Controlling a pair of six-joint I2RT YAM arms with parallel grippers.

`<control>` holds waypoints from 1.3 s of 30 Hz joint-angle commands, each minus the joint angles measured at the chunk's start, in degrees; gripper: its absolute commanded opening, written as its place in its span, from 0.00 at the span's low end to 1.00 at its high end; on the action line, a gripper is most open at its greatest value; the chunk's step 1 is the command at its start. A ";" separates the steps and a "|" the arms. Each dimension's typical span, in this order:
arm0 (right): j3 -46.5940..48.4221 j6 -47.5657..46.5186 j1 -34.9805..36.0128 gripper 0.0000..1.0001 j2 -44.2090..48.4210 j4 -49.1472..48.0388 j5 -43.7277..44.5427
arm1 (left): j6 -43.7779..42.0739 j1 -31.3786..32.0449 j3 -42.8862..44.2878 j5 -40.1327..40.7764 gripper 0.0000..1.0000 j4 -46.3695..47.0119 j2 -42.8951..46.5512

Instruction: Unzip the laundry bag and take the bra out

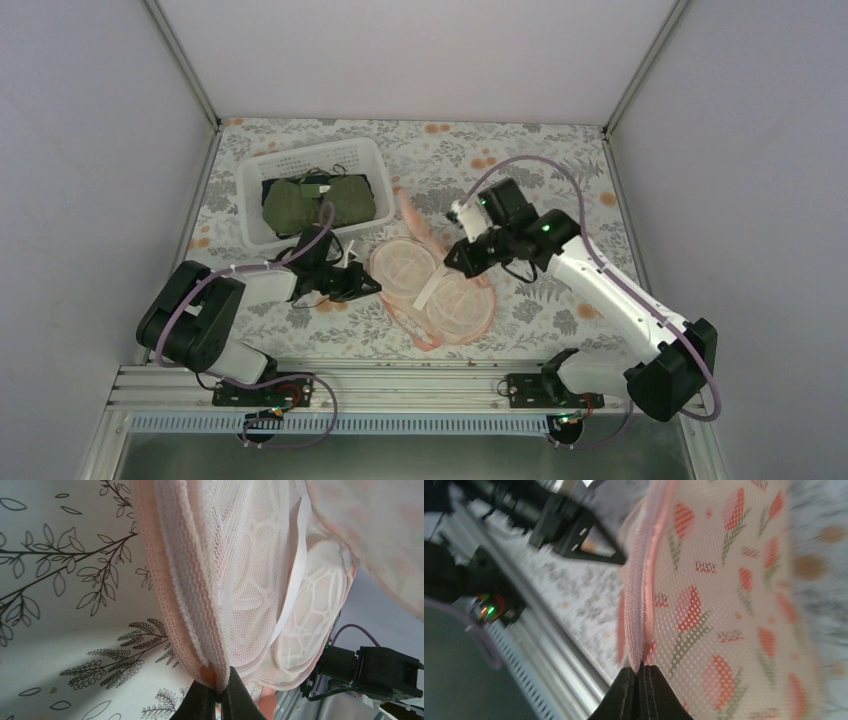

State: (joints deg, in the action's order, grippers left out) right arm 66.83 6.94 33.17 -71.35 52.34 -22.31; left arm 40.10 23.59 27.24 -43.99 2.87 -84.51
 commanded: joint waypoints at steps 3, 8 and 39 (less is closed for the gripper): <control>-7.40 3.64 8.91 0.04 2.60 0.09 -10.89 | -2.82 -1.62 1.14 1.34 0.02 -1.31 -0.19; -10.90 3.67 13.73 0.04 -1.04 0.81 -10.19 | -3.60 -2.21 1.10 1.86 0.02 -2.13 0.59; -2.93 7.08 7.11 1.00 0.37 -16.69 6.21 | -5.66 -12.81 -0.74 10.89 0.74 -20.48 14.72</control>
State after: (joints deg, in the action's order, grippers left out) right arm 62.63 12.25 45.78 -75.37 45.56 -19.79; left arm 35.40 13.13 27.07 -35.18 -12.49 -74.06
